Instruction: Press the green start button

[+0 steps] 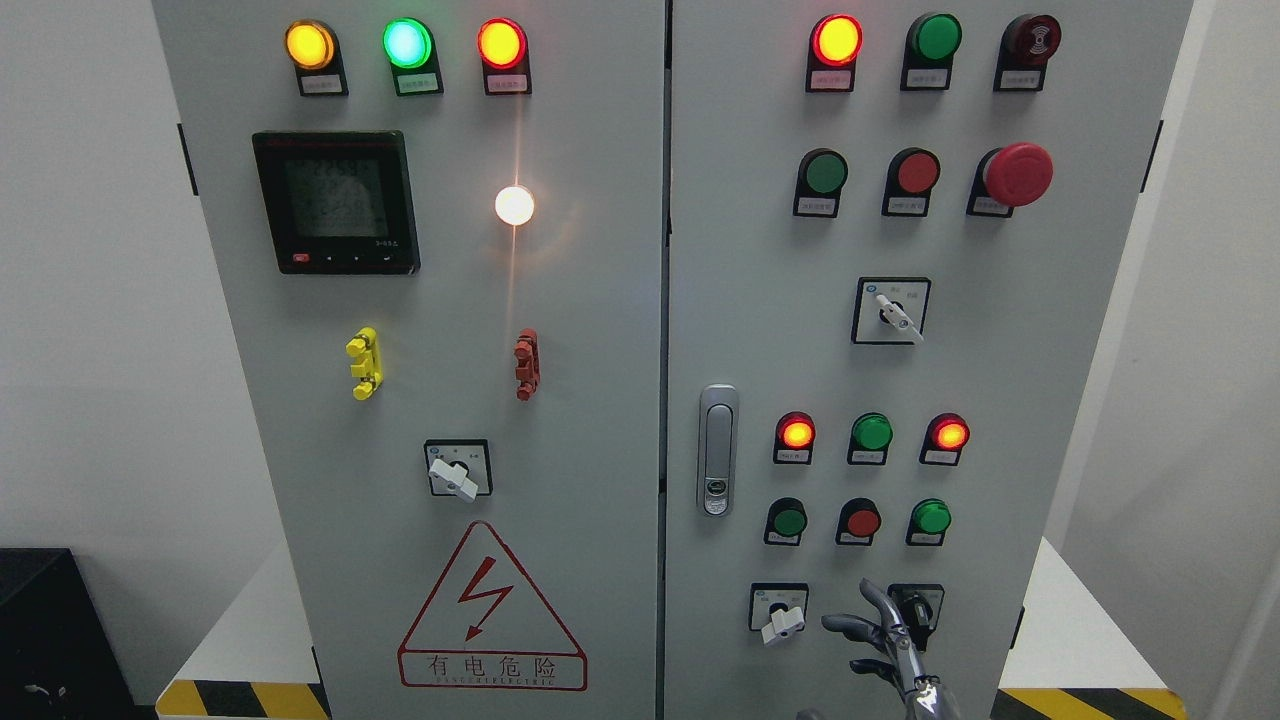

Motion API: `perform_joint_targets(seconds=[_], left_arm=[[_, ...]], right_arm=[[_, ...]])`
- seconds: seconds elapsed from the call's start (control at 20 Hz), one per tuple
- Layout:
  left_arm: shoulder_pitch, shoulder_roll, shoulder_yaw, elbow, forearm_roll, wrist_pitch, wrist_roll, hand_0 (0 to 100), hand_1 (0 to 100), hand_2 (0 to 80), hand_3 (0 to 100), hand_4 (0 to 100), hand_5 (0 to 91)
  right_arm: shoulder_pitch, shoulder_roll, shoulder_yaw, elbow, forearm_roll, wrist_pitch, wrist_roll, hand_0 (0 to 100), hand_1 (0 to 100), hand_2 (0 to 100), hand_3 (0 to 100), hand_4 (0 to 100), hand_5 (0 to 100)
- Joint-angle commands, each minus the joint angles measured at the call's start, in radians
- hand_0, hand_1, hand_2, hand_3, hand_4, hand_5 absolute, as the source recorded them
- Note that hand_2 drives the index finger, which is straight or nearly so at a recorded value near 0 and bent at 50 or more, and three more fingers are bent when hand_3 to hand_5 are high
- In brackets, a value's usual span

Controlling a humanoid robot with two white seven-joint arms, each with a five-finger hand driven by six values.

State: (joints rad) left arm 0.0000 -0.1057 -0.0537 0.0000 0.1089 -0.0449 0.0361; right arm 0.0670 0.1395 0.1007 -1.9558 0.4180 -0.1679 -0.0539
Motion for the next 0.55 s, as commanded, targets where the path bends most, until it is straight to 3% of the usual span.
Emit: perform_joint_targets(seconds=[0.0, 0.5], left_arm=[[-0.023, 0.000, 0.000, -0.028, 0.000, 0.000, -0.001, 12, 56, 0.0, 0, 0, 0.0], [-0.023, 0.000, 0.000, -0.028, 0.000, 0.000, -0.001, 12, 56, 0.0, 0, 0, 0.0]], right_arm=[[0.007, 0.000, 0.027, -0.040, -0.074, 0.004, 0.012, 0, 10, 0, 3, 0, 0], [0.007, 0.000, 0.028, -0.040, -0.120, 0.028, 0.012, 0, 7, 0, 0, 0, 0]])
